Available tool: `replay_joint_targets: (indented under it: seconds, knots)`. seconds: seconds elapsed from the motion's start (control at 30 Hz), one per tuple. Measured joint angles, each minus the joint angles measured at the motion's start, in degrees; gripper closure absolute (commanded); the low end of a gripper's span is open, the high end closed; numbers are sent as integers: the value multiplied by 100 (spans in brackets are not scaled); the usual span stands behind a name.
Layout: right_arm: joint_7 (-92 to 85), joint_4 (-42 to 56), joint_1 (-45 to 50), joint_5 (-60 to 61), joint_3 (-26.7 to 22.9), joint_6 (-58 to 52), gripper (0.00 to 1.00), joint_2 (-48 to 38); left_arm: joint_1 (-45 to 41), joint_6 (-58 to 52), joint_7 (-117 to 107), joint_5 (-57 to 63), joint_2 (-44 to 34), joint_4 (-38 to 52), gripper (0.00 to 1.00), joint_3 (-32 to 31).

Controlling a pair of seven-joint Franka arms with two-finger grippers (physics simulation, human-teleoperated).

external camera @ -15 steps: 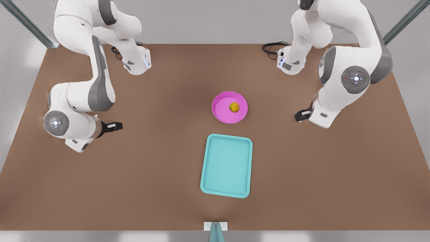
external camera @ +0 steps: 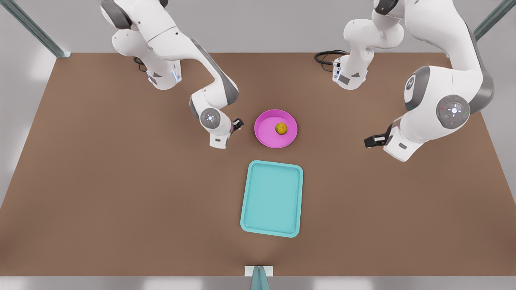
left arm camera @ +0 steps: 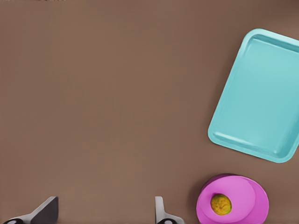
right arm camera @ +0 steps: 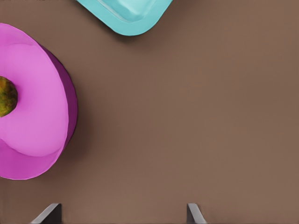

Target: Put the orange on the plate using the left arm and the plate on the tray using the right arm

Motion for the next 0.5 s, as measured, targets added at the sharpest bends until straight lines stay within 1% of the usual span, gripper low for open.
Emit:
replay_joint_targets:
  seconds: [0.1, 0.2, 0.5]
  knots:
    - [153, 13, 143, 739, 25, 410, 0, 291, 6, 25, 51, -4, -7, 2, 0, 22]
    - [283, 198, 204, 1182, 67, 669, 0, 566, 3, 41, 96, -10, 2, -1, 0, 25]
    - [568, 404, 214, 1491, 360, 988, 0, 954, 3, 50, 189, -13, 18, -9, 0, 25]
